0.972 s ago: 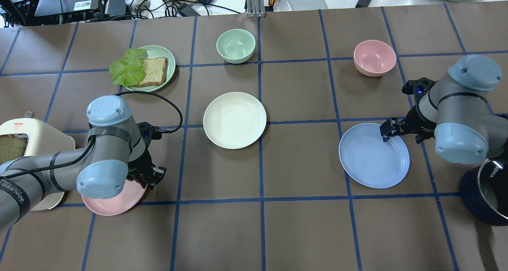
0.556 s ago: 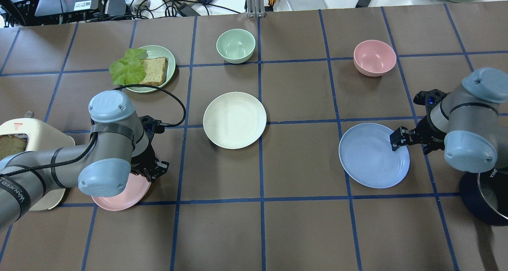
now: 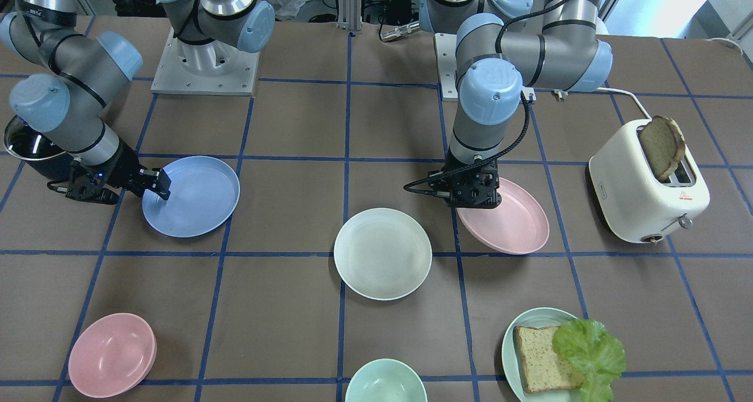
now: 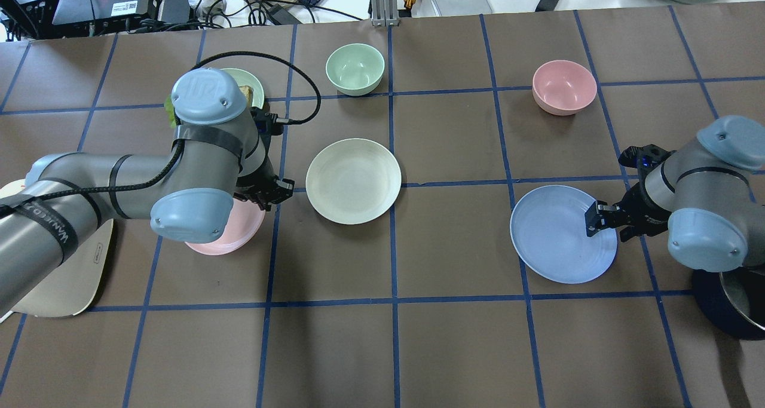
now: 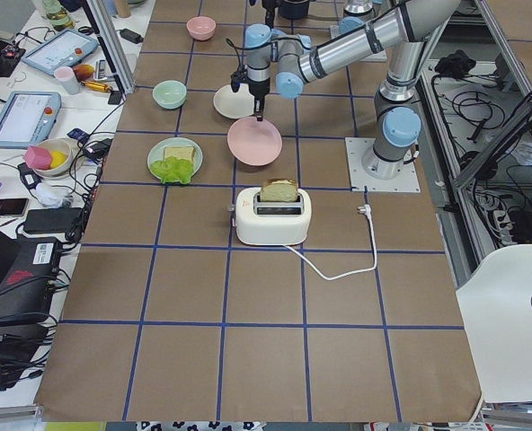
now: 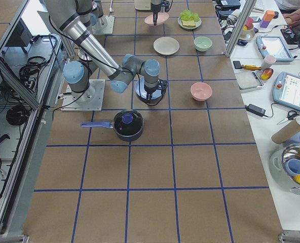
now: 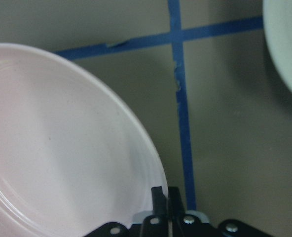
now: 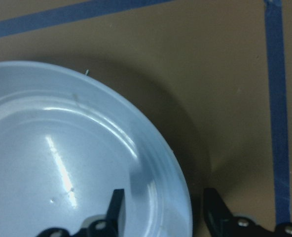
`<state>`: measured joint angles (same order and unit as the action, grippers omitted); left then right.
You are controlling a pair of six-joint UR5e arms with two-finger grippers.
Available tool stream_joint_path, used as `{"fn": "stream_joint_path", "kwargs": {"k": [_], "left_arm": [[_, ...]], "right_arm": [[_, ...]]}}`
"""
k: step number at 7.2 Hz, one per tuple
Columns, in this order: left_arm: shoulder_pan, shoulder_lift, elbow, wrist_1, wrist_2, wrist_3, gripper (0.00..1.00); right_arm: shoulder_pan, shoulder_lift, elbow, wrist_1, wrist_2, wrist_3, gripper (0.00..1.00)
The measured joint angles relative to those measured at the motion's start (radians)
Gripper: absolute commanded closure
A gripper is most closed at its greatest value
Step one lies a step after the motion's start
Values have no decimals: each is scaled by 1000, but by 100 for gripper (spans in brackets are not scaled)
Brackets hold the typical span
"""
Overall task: Stack three plates with pink and blue
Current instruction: 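Carry the pink plate with the left gripper onto the cream plate and release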
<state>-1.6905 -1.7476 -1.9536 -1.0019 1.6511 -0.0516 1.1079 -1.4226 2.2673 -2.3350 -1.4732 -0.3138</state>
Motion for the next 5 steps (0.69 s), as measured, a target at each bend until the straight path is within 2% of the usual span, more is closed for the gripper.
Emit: {"fn": "stream_joint_path", "kwargs": {"k": [1, 3, 5], "left_arm": [[-60, -47, 80, -1, -15, -86, 95], [-174, -177, 280, -46, -22, -265, 95], [-259, -307, 462, -147, -14, -394, 95]], "right_arm": [[0, 0, -1, 0, 10, -1, 100], [0, -3, -4, 3, 16, -9, 100], [1, -19, -19, 17, 13, -11, 100]]}}
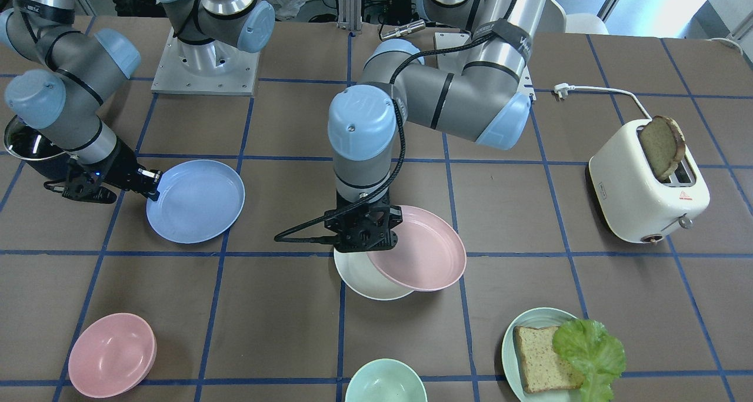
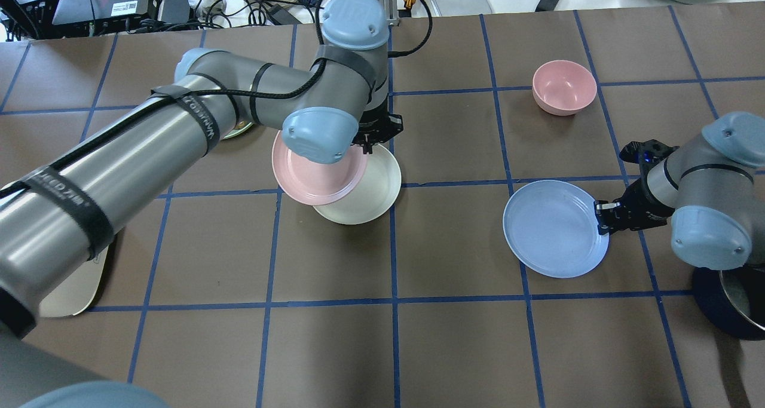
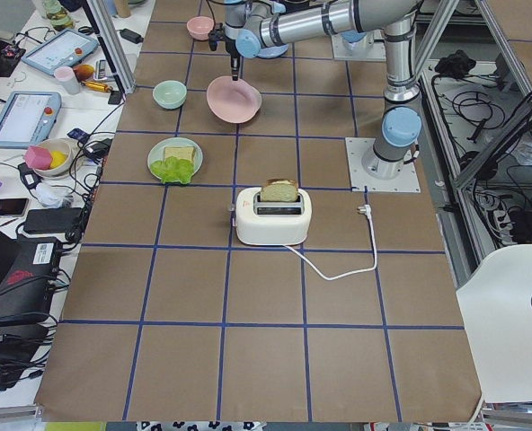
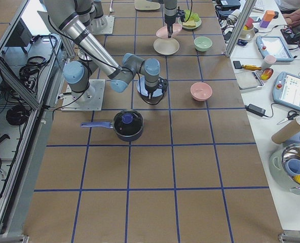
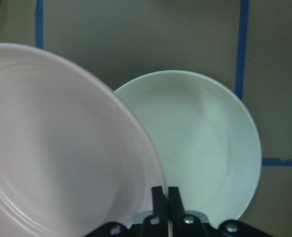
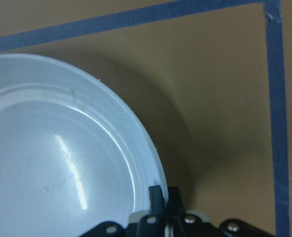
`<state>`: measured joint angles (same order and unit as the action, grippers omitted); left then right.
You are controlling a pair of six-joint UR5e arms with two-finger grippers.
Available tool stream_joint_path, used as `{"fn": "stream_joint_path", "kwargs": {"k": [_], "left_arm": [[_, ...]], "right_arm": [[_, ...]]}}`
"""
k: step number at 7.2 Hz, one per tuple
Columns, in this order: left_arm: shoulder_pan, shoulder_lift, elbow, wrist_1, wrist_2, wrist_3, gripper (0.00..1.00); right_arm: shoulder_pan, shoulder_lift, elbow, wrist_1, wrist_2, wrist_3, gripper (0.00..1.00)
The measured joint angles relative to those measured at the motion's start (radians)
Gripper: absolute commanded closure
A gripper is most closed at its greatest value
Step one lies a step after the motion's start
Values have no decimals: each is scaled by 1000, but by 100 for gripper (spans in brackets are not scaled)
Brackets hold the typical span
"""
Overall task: Stack three plates with pink and blue
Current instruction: 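Carry the pink plate with the left gripper onto the cream plate and release, then lift the blue plate onto the pink plate with the right gripper while the left withdraws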
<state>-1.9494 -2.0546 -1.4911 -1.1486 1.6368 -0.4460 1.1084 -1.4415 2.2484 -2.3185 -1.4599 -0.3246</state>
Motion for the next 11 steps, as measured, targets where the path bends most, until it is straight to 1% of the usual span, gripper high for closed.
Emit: {"fn": "stream_joint_path", "kwargs": {"k": [1, 3, 4, 5, 7, 9, 10, 11], "left_arm": [[-27, -41, 52, -59, 1, -29, 88], [-46, -74, 86, -141, -5, -33, 84], [-47, -91, 90, -149, -8, -30, 21], [-47, -106, 93, -139, -9, -32, 0], [-48, -123, 93, -98, -11, -39, 0], [-40, -99, 106, -101, -10, -28, 0], [-23, -77, 125, -139, -9, 14, 0], [16, -42, 152, -227, -9, 108, 0]], "right_arm": [[1, -12, -34, 43, -4, -1, 100], [6, -22, -171, 223, -12, -2, 100], [9, -22, -228, 295, -13, -2, 100], [12, -23, -258, 330, -14, -1, 100], [25, -23, -299, 364, -14, 4, 100], [86, -19, -337, 374, -24, 50, 100], [124, -10, -355, 373, -31, 100, 100], [172, 7, -366, 370, -22, 171, 100]]}}
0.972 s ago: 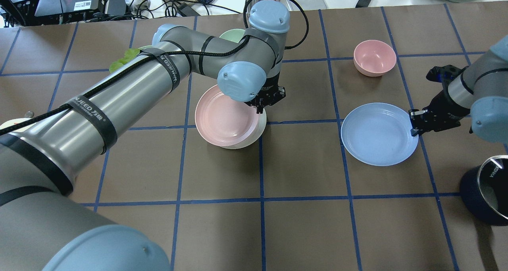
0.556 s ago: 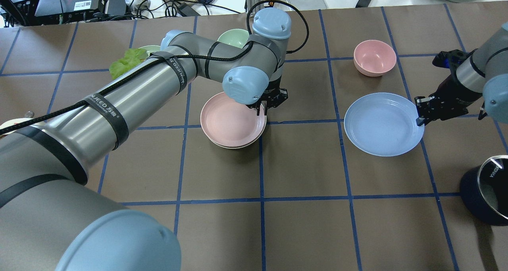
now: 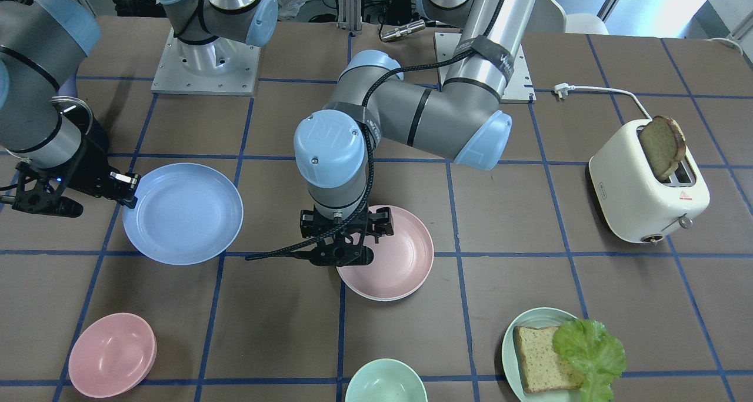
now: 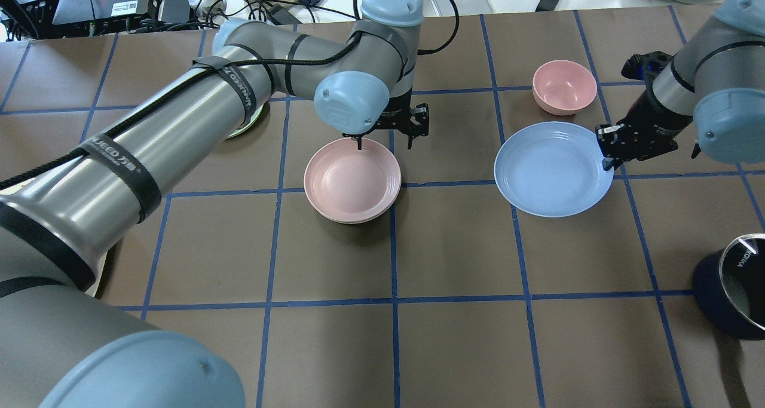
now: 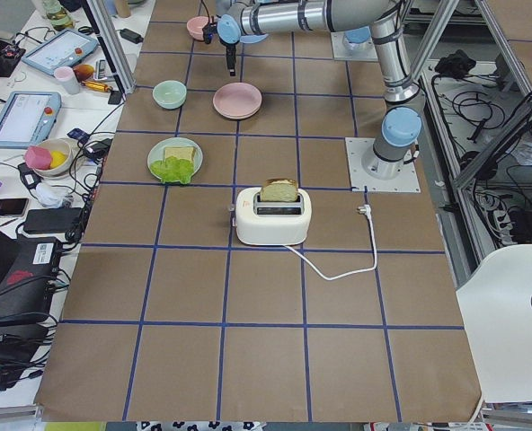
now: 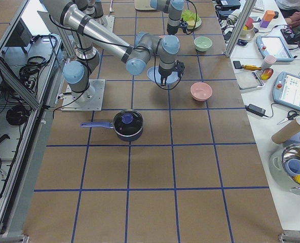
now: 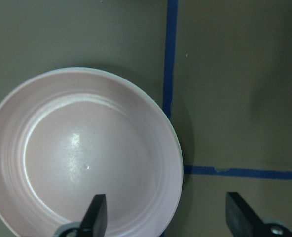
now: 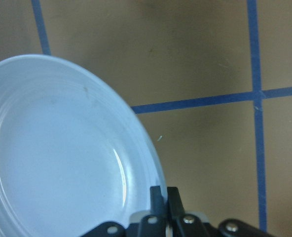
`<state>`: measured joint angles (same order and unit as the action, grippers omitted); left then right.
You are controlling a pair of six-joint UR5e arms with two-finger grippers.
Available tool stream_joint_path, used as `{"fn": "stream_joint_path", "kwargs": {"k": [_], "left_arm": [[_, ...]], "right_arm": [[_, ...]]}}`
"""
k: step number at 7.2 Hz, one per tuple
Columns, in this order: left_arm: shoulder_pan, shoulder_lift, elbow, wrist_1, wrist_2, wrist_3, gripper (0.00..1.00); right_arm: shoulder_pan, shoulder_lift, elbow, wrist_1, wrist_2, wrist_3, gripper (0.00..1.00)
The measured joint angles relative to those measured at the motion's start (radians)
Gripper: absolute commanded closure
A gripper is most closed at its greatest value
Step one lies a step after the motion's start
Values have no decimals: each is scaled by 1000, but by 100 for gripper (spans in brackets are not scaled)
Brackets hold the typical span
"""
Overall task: Stack three plates with pink and blue
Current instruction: 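Lift the blue plate onto the pink plate with the right gripper while the left withdraws, then release the blue plate on the stack and raise the right gripper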
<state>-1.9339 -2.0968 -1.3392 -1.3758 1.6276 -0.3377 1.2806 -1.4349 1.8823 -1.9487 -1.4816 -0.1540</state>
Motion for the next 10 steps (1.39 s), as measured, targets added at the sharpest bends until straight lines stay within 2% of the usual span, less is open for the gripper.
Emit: {"fn": "stream_joint_path", "kwargs": {"k": [3, 5, 6, 7, 8, 9, 10], "left_arm": [[153, 165, 38, -305, -5, 135, 0], [214, 296, -2, -387, -35, 155, 0], [230, 355, -55, -369, -41, 159, 0], [252, 400, -117, -280, -44, 161, 0], [277, 426, -168, -172, -45, 164, 0], [296, 438, -193, -117, -44, 165, 0], [303, 448, -200, -112, -43, 167, 0]], "right_arm": [[193, 33, -10, -76, 68, 265, 100], [333, 76, -11, -185, 72, 459, 100], [406, 115, -15, -259, 68, 556, 100], [478, 156, -32, -321, 63, 643, 100], [534, 194, -64, -347, 60, 719, 100], [574, 229, -90, -358, 60, 779, 100], [601, 255, -102, -363, 61, 816, 91]]}}
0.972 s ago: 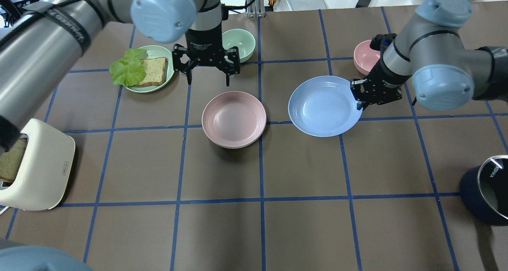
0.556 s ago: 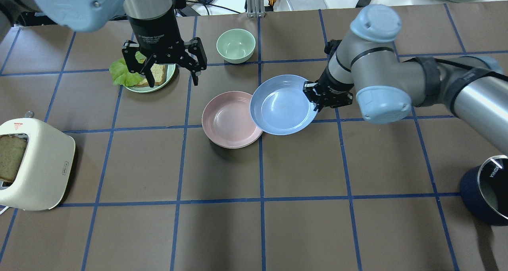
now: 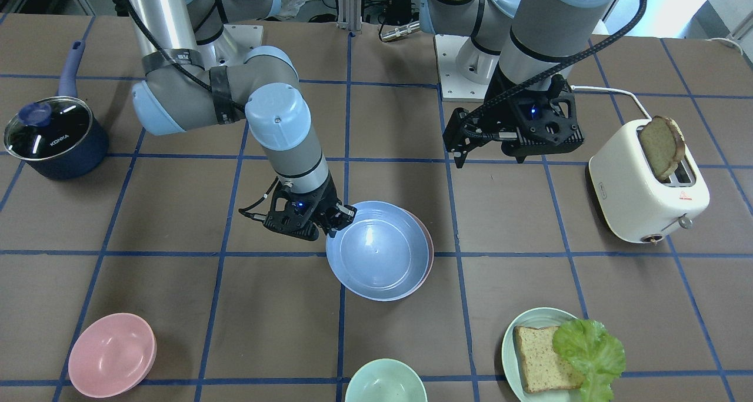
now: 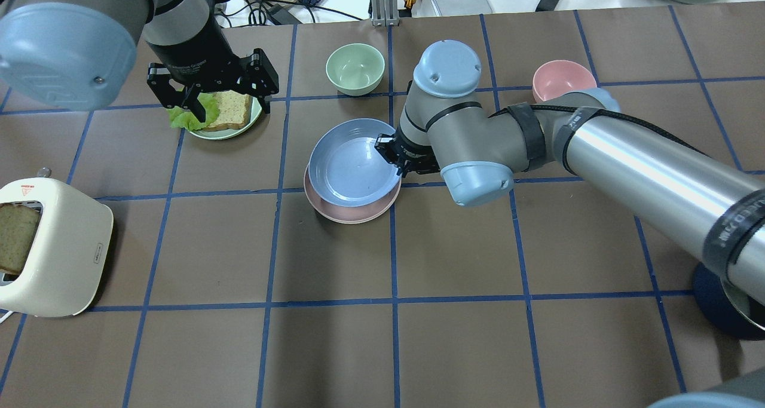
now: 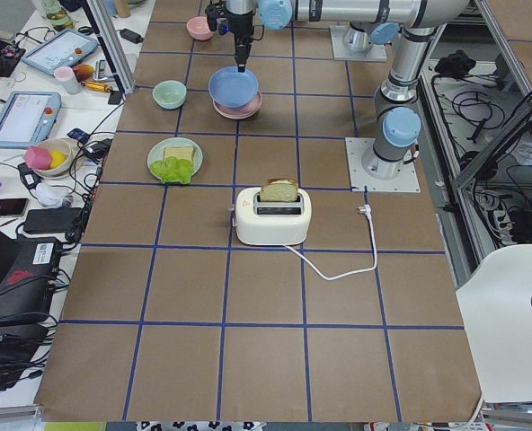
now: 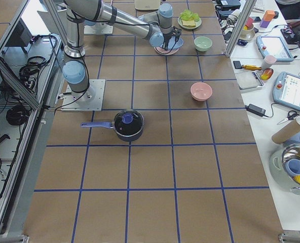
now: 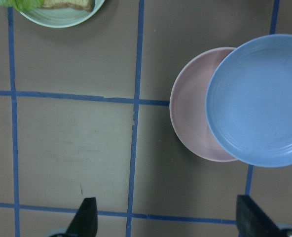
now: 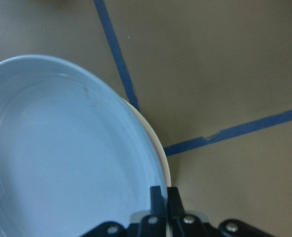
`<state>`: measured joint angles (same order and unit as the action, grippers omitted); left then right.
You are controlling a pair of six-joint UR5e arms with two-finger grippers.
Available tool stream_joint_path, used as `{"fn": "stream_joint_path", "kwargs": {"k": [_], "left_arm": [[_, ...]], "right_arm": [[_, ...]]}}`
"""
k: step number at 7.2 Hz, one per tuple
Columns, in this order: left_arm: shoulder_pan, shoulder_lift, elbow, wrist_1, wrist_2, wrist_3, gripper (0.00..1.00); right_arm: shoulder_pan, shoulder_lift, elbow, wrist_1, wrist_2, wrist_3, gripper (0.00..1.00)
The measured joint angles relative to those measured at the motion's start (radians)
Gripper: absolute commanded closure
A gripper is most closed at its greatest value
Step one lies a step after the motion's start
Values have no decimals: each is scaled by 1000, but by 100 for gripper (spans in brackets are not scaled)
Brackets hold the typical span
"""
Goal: Stack three plates with pink and blue
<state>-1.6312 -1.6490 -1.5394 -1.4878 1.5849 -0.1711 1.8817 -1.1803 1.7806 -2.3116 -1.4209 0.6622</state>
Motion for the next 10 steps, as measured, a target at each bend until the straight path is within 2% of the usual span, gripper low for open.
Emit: {"fn": "stream_joint_path", "kwargs": {"k": [2, 4, 6, 8, 10], "left_arm": [[4, 13, -3, -35, 2, 1, 0], [12, 22, -1, -69, 4, 1, 0], [20, 26, 1, -78, 4, 1, 0], [23, 27, 2, -79, 3, 1, 0], [22, 27, 3, -78, 3, 1, 0]], "right_arm": [[14, 18, -9, -1, -2, 14, 34], [-4, 14, -15, -1, -29, -4, 20], [-57, -15, -52, 40, -56, -105, 19], [-183, -86, -118, 233, -60, -322, 0], [-290, -181, -155, 434, -82, -502, 0]]}}
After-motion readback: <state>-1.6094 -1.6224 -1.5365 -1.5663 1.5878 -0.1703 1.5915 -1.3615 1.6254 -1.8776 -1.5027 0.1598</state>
